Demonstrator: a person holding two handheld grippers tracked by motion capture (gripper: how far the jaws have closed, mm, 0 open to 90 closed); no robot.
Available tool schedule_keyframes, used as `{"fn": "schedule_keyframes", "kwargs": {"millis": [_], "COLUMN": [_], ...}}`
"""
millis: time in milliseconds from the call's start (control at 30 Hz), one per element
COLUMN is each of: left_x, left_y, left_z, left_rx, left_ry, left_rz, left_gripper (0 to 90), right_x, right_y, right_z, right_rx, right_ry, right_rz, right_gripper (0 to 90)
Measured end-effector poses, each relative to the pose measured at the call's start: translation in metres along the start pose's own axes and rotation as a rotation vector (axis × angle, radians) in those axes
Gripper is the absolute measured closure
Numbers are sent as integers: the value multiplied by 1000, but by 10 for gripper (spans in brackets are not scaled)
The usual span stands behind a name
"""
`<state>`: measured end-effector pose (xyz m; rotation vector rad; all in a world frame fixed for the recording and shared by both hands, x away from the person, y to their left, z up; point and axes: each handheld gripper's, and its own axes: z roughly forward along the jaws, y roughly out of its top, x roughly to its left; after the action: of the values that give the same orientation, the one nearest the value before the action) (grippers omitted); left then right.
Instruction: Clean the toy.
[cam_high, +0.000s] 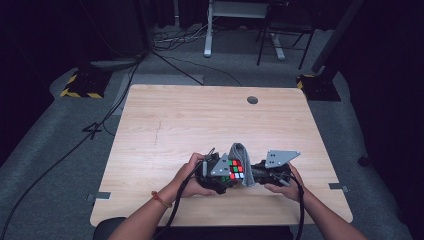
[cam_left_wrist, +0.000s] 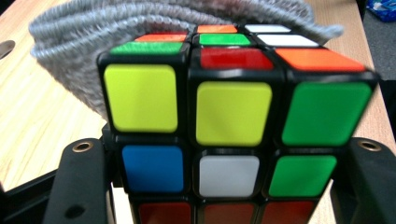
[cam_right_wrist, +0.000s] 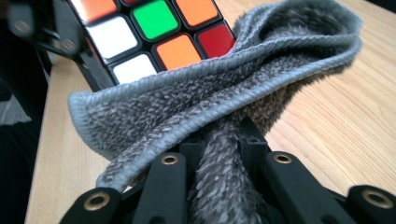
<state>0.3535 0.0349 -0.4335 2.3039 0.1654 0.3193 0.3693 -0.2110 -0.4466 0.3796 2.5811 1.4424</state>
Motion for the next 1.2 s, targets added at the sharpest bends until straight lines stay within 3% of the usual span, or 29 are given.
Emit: {"fn": "schedule_keyframes", "kwargs": {"millis": [200,367,567,667,833,900,1000,1133,1200], "left_x": [0,1,4,4,5,5,6,5,5], "left_y": [-1,-2,-2,-1,1,0,-2,-3,-3], "left_z": [4,4,-2,-1,-5,-4,0,5,5], "left_rx": [26,21,-39,-24,-67,-56,-41,1,-8], "left_ry": [-8,-9,-23,-18,-38,-33,-27,-8,-10], "left_rz": [3,-5,-37,-45,-48,-34,-48,-56,-64], "left_gripper": [322,322,327,328,330,330,329,326,326], "right_x": [3,6,6,4,3,3,4,7,7], "right_y": [2,5,6,3,-2,-2,2,2,2], "right_z": [-3,-4,-3,-2,6,5,0,-2,-3], "right_rx": [-26,-21,3,4,55,33,-6,-9,-16], "right_ry": [10,-14,-39,-24,-33,-14,-9,-26,-27], "right_rz": [-4,-20,-24,-2,6,14,15,3,2], "right_gripper": [768,768,768,768,768,768,768,769,769]}}
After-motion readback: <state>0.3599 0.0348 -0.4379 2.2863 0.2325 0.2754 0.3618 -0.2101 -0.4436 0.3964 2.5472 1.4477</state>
